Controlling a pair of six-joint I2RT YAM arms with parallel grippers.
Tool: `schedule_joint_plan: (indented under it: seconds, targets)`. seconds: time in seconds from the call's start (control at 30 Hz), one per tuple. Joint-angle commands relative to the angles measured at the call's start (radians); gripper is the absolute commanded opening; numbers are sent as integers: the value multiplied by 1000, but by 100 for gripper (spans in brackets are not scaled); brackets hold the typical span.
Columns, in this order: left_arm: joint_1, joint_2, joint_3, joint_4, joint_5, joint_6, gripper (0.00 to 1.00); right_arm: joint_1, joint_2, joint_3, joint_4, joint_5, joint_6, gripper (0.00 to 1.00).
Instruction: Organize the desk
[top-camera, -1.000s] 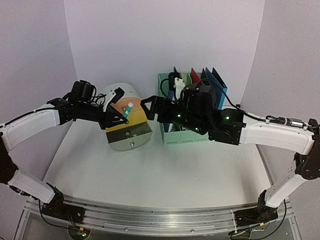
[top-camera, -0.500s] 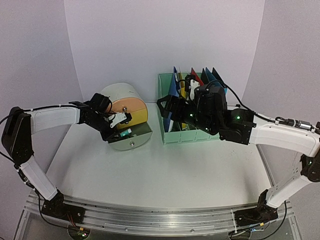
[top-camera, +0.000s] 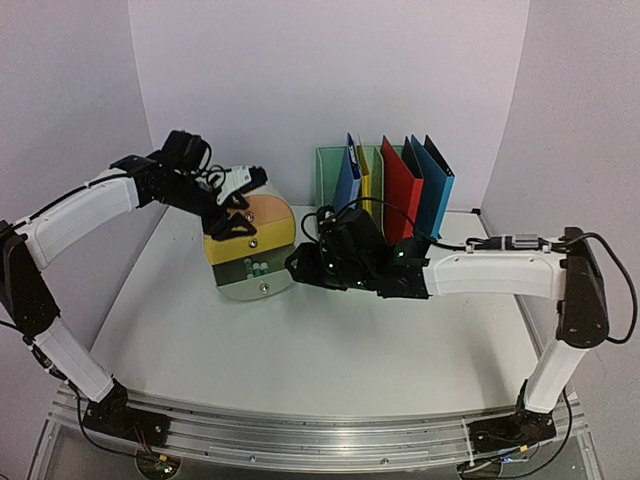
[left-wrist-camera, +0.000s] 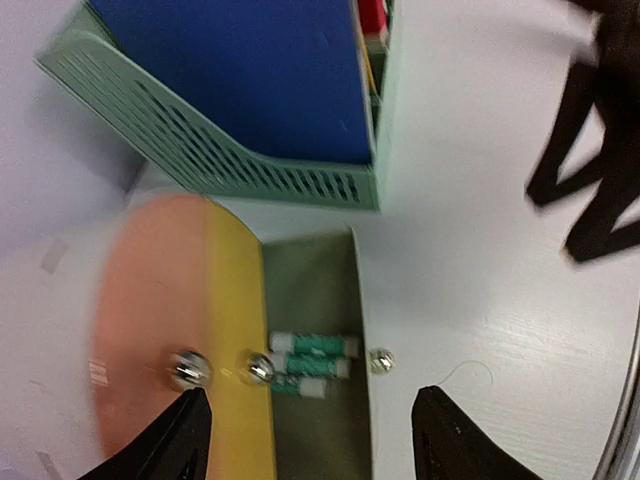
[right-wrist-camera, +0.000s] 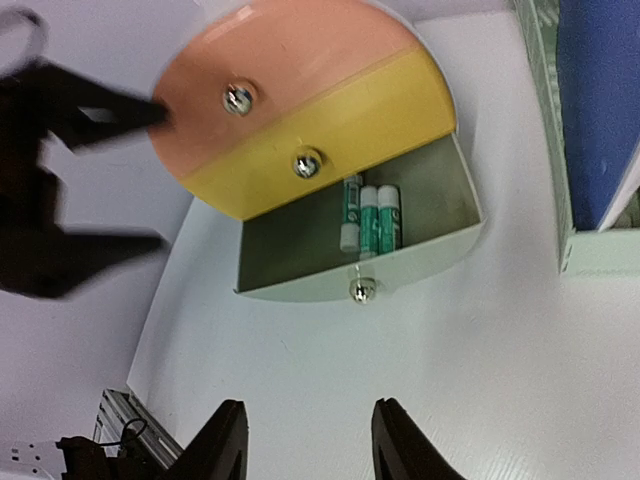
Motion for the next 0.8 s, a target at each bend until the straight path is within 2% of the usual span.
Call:
schedule_joint_plan:
  seconds: [0.0,0.17,0.4,0.77]
  targets:
    - [71,56,230,61,24,-129,70,4,91,40,2,-67,142,37]
    - [166,244,404,125,-91,-264,69,2,218,103,10,-126,162,34]
    - [177,377,468,244,-201,-281,69,-17,328,130,81,-145,153,37]
    - [176,328,237,336,-196,-259,64,-48,490,218,240,-147,100,39]
